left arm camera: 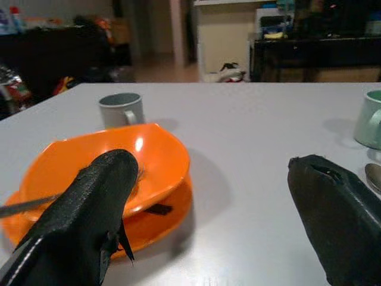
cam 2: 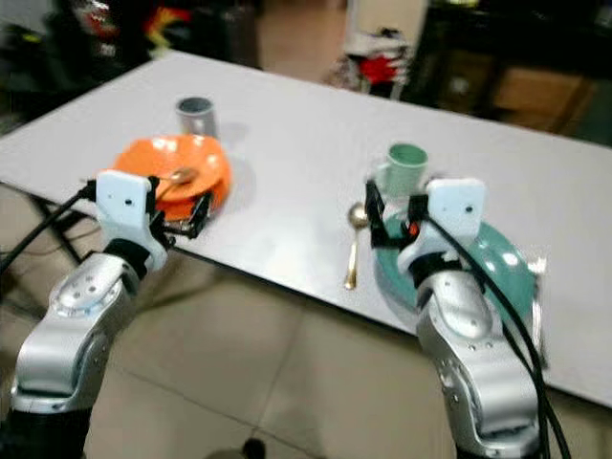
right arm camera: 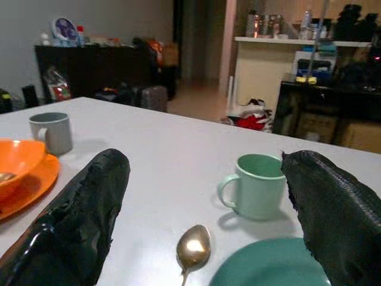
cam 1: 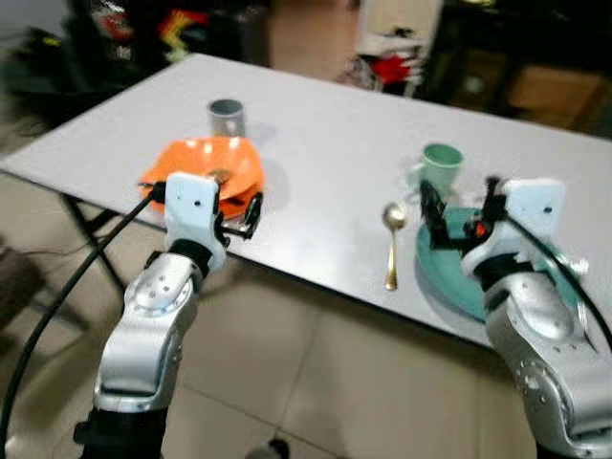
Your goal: Setting the table
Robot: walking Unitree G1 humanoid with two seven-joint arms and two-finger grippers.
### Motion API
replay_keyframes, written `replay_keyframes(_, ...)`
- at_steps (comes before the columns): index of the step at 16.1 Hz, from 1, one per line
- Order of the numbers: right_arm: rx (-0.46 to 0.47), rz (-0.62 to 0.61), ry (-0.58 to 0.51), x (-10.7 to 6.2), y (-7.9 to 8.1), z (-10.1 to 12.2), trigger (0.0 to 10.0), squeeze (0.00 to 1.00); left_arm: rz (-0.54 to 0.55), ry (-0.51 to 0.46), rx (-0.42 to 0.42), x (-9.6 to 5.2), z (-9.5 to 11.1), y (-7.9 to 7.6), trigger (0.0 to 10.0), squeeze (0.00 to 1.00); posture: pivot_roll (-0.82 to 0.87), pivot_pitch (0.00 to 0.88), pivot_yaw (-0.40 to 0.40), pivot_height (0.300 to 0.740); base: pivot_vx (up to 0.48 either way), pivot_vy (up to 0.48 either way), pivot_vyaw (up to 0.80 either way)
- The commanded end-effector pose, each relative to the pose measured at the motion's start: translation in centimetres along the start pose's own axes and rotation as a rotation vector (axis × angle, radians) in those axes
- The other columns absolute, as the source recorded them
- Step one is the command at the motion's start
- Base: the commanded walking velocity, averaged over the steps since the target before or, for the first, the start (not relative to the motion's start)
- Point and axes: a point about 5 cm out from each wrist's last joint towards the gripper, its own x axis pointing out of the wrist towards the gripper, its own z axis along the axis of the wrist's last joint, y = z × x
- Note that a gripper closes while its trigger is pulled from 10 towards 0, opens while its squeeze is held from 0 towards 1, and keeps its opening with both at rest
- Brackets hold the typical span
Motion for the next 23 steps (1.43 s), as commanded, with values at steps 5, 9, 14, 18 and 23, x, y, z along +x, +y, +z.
replay_keyframes(5,-0.016,0.016,-0.036,0.2,0.1,0.2,10.0,1.0,-0.009,0.005,0.017,0.4,0.1,-0.3,10.0,0.0,0.03,0.0,-0.028,0.74,0.0,0.0,0.8)
replay_keyframes(9,0.054,-0.018,-0.044,0.3,-0.3,0.6,10.0,1.0,-0.022,0.001,0.014,0.6,0.1,-0.5,10.0,0.0,0.02,0.0,-0.029,0.74,0.0,0.0,0.8)
replay_keyframes(14,0.042,0.008,-0.036,0.3,0.1,0.2,10.0,1.0,-0.028,-0.004,0.004,0.5,0.2,-0.4,10.0,0.0,0.03,0.0,-0.038,0.74,0.0,0.0,0.8)
replay_keyframes(18,0.044,-0.049,0.012,0.3,-0.5,-0.6,10.0,1.0,-0.037,0.0,-0.002,0.6,0.2,-0.3,10.0,0.0,0.03,0.0,-0.034,0.74,0.0,0.25,0.2)
replay_keyframes(23,0.069,-0.092,0.009,0.3,-0.9,-0.9,10.0,1.0,-0.05,0.002,-0.001,0.7,0.3,-0.4,10.0,0.0,0.03,0.0,-0.027,0.74,0.0,0.38,0.0)
